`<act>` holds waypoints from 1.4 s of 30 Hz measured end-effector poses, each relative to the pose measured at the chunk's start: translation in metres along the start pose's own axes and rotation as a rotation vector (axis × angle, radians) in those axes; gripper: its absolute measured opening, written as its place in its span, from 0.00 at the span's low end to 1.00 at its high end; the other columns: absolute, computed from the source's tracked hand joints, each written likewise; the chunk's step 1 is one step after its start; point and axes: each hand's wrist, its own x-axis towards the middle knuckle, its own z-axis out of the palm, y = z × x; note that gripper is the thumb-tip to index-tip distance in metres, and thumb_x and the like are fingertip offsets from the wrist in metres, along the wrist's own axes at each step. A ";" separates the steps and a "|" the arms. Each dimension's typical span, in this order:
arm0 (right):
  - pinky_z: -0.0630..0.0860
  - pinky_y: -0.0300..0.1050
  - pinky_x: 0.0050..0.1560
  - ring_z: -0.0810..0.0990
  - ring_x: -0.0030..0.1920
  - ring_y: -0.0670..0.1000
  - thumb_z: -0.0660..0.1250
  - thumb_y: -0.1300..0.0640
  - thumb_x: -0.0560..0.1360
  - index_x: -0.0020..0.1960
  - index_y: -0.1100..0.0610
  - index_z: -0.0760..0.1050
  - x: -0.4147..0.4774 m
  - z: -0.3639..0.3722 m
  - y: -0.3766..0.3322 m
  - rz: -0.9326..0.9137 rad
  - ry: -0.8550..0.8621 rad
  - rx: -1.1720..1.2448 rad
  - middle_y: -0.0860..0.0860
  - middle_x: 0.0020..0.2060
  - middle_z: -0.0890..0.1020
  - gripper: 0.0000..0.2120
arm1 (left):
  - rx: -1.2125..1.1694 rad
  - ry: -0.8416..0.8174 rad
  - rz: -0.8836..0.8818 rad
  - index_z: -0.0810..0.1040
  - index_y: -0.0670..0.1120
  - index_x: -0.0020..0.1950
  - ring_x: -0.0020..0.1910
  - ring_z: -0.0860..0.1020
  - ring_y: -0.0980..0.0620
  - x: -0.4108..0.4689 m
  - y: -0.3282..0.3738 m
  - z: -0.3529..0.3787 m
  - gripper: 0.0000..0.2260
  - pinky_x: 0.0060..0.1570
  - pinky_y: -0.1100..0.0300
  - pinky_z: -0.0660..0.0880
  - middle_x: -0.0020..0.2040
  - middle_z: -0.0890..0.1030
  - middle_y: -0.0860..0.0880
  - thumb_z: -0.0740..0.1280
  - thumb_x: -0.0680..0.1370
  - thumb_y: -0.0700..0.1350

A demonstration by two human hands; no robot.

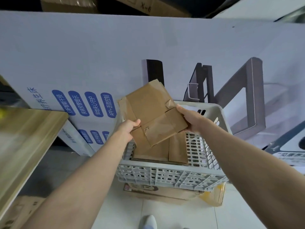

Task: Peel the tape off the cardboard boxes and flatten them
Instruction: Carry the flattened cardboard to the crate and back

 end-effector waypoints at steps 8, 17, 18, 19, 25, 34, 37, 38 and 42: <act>0.78 0.45 0.36 0.81 0.42 0.52 0.62 0.44 0.79 0.50 0.55 0.78 0.008 0.004 -0.002 -0.029 0.078 -0.052 0.53 0.47 0.82 0.15 | 0.045 0.030 0.004 0.73 0.38 0.63 0.42 0.79 0.46 0.006 -0.003 0.001 0.16 0.35 0.52 0.75 0.48 0.80 0.43 0.68 0.76 0.37; 0.79 0.45 0.45 0.80 0.46 0.51 0.74 0.59 0.71 0.55 0.56 0.76 0.011 -0.014 -0.001 -0.002 -0.014 -0.187 0.53 0.51 0.81 0.15 | -0.094 0.064 -0.064 0.75 0.42 0.51 0.41 0.79 0.45 -0.005 -0.022 0.018 0.05 0.37 0.50 0.76 0.43 0.81 0.43 0.68 0.77 0.39; 0.78 0.45 0.43 0.80 0.46 0.52 0.74 0.62 0.71 0.55 0.57 0.76 0.014 -0.018 -0.001 -0.021 0.010 -0.134 0.54 0.51 0.81 0.14 | -0.086 0.032 -0.087 0.75 0.41 0.49 0.40 0.79 0.45 -0.008 -0.024 0.020 0.03 0.37 0.50 0.75 0.40 0.82 0.43 0.67 0.77 0.39; 0.79 0.45 0.43 0.80 0.47 0.52 0.74 0.63 0.70 0.55 0.58 0.77 0.018 -0.022 -0.001 -0.033 0.025 -0.101 0.54 0.51 0.81 0.15 | -0.058 -0.001 -0.105 0.75 0.41 0.48 0.40 0.79 0.46 -0.010 -0.027 0.022 0.02 0.37 0.50 0.75 0.36 0.82 0.43 0.67 0.77 0.38; 0.77 0.51 0.56 0.79 0.53 0.55 0.74 0.64 0.69 0.53 0.57 0.78 0.030 -0.054 -0.007 0.007 0.006 -0.243 0.54 0.55 0.80 0.13 | 0.389 0.262 0.091 0.68 0.45 0.69 0.66 0.70 0.45 0.001 -0.020 0.007 0.41 0.68 0.45 0.65 0.68 0.72 0.47 0.80 0.60 0.53; 0.76 0.52 0.58 0.78 0.52 0.54 0.73 0.64 0.71 0.49 0.56 0.75 0.060 -0.057 -0.007 0.066 0.077 -0.273 0.53 0.50 0.79 0.11 | 0.560 -0.057 -0.061 0.72 0.44 0.67 0.58 0.78 0.45 0.047 -0.020 0.021 0.33 0.59 0.45 0.75 0.62 0.78 0.44 0.78 0.65 0.52; 0.77 0.57 0.57 0.79 0.52 0.57 0.76 0.62 0.69 0.53 0.62 0.73 0.084 -0.052 0.022 0.116 0.235 -0.096 0.56 0.53 0.80 0.16 | 0.556 -0.049 -0.115 0.65 0.42 0.72 0.67 0.71 0.43 0.078 -0.038 0.023 0.52 0.66 0.44 0.67 0.70 0.71 0.46 0.82 0.54 0.58; 0.77 0.59 0.57 0.80 0.53 0.58 0.75 0.62 0.70 0.55 0.63 0.73 0.091 -0.049 0.033 0.176 0.240 -0.081 0.57 0.53 0.79 0.17 | 0.552 -0.036 -0.128 0.65 0.42 0.72 0.67 0.70 0.43 0.082 -0.043 0.024 0.46 0.67 0.44 0.67 0.70 0.70 0.46 0.81 0.60 0.55; 0.76 0.59 0.59 0.79 0.56 0.60 0.72 0.63 0.72 0.62 0.65 0.71 0.122 -0.038 0.073 0.319 0.205 -0.179 0.60 0.57 0.78 0.20 | 0.522 0.016 -0.248 0.66 0.42 0.70 0.65 0.73 0.41 0.118 -0.066 0.016 0.37 0.63 0.41 0.71 0.67 0.73 0.41 0.77 0.67 0.52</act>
